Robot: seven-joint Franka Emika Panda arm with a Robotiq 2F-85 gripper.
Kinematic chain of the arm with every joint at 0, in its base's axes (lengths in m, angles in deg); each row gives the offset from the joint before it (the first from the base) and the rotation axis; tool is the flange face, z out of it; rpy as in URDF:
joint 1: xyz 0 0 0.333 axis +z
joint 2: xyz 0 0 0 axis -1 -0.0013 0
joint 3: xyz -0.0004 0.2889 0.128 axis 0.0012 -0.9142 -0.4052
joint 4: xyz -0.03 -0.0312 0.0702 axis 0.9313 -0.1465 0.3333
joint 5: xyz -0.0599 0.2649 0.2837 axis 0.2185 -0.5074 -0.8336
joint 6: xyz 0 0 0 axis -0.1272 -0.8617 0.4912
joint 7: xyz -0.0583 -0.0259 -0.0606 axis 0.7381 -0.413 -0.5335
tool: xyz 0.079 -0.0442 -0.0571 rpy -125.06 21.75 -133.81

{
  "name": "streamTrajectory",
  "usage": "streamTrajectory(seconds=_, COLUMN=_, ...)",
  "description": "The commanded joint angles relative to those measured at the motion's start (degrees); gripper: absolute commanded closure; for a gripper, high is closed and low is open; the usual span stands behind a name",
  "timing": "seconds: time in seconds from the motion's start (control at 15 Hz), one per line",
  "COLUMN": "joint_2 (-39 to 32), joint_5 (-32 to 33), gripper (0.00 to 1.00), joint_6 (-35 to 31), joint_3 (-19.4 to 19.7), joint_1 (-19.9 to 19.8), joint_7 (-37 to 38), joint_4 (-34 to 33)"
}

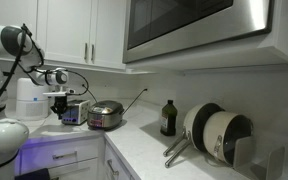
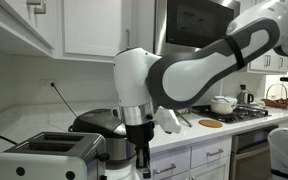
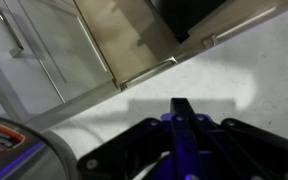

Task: Push the toaster lever up

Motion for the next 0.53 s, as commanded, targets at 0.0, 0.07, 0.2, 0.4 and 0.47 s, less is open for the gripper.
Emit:
streamTrajectory(seconds=0.0, joint_2=-0.8, joint_5=-1.4, gripper=1.00, joint_6=15.4, joint_3=0.8, joint_1=-1.4, joint_7=-2.5, joint_4=-8.8)
streamTrajectory(seconds=0.07, joint_2=-1.2, joint_5=-1.6, gripper=1.00, joint_6=19.2, joint_3=1.0, joint_1=-1.8, joint_7=-2.9, joint_4=-11.1)
streamTrajectory(seconds=0.2, joint_2=-1.4, joint_5=-2.9, gripper=1.00, joint_6=24.1, joint_3=1.8, joint_1=-2.6, joint_7=-2.9, joint_4=-14.6)
streamTrajectory(seconds=0.4, joint_2=0.4, joint_5=-8.1, gripper=1.00, joint_6=26.0, joint_3=4.0, joint_1=-4.1, joint_7=-3.7, joint_4=-16.6)
streamTrajectory(seconds=0.47, joint_2=1.3, joint_5=-9.9, gripper=1.00, joint_6=25.9, joint_3=4.7, joint_1=-4.6, joint_7=-3.8, joint_4=-16.6)
